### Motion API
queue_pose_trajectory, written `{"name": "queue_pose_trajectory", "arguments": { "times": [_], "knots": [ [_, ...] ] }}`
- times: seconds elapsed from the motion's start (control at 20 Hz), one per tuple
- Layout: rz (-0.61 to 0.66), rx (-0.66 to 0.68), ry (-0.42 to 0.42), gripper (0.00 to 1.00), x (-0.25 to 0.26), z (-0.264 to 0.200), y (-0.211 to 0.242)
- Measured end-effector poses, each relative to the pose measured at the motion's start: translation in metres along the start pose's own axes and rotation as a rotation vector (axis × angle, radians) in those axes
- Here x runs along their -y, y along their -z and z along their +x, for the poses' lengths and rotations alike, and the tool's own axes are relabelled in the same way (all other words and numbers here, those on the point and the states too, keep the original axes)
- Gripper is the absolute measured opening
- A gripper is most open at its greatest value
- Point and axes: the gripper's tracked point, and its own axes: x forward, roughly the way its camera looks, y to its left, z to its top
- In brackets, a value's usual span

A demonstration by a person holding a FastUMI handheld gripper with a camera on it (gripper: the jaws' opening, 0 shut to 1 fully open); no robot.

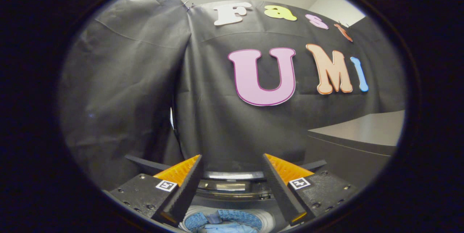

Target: Put the clothes into the washing machine and then close the washing machine lid.

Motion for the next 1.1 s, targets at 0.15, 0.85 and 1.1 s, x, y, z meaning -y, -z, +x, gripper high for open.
{"name": "queue_pose_trajectory", "arguments": {
  "times": [0.15,0.85,1.1],
  "knots": [
    [0.0,-0.033,-0.009,0.96,0.002,-0.029,0.01],
    [0.096,-0.147,0.019,0.96,0.015,-0.133,0.013],
    [0.072,-0.199,0.081,0.94,0.044,-0.184,0.008]
  ]
}}
